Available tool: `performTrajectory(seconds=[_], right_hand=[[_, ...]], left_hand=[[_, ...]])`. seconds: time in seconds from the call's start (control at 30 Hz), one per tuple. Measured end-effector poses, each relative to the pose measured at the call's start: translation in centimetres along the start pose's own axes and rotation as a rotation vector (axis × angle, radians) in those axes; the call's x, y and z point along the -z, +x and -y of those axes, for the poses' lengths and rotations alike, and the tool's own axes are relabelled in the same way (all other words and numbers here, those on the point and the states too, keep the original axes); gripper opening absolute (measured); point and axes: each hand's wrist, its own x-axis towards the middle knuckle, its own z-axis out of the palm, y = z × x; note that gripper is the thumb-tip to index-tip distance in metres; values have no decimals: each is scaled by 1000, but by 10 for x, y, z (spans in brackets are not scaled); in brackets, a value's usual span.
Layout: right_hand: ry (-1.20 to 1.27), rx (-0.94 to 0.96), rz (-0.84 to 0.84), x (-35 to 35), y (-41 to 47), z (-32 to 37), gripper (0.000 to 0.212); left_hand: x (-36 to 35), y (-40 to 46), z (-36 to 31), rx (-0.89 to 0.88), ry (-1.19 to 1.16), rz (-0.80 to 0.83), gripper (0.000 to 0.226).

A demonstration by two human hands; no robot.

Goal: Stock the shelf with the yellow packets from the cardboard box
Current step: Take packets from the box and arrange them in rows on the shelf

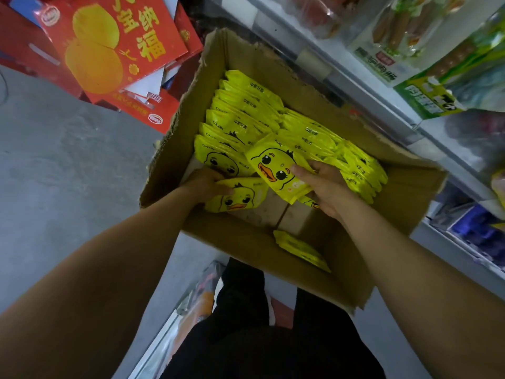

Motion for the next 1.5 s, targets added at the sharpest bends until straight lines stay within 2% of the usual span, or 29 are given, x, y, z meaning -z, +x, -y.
performTrajectory(seconds=[0.1,0.17,0.27,0.3,0.4,0.47,0.57,0.63,0.67,0.73,0.77,0.8,0.9,1.0,1.03,1.2,1.33,1.43,1.5], right_hand=[[55,-5,6,7,-15,-1,41],[100,4,13,13,-27,0,41],[154,16,11,21,-50,6,36],[153,21,10,25,-57,9,34],[123,53,38,37,-79,18,36],[118,95,70,47,-95,24,41],[163,151,145,72,-127,28,46],[215,189,210,96,-153,24,37],[245,210,247,110,-168,21,37],[303,269,312,142,-197,11,49],[338,300,345,158,-212,5,54],[375,325,364,175,-228,-1,55],[426,430,427,221,-278,-11,42],[496,598,451,277,-335,-21,63],[523,636,438,296,-351,-22,68],[501,844,271,380,-436,-22,79],[561,1023,133,450,-491,-13,60],[591,1120,22,500,-519,-1,54],[618,1151,-56,528,-534,7,52]], left_hand=[[2,-14,-12,-55,-129,5,54],[2,-26,-18,-81,-200,-2,58],[-2,-41,-18,-138,-357,-10,77],[-2,-51,-22,-151,-409,-9,73],[-5,-103,-50,-146,-494,-36,31],[-15,-129,-67,-167,-510,-49,23],[-37,-172,-99,-227,-612,-98,41],[-58,-189,-112,-254,-642,-123,50],[-69,-196,-119,-264,-645,-126,63],[-92,-216,-140,-275,-595,-133,106],[-103,-222,-149,-305,-569,-159,118],[-115,-225,-158,-341,-540,-174,120],[-147,-257,-206,-440,-508,-179,101],[-190,-303,-271,-556,-457,-114,53],[-203,-313,-291,-598,-428,-105,44],[-255,-353,-390,-784,-277,-77,36],[-284,-389,-464,-893,-155,-85,33],[-297,-408,-517,-969,-79,-61,40],[-304,-418,-552,-1017,-37,-41,35]])
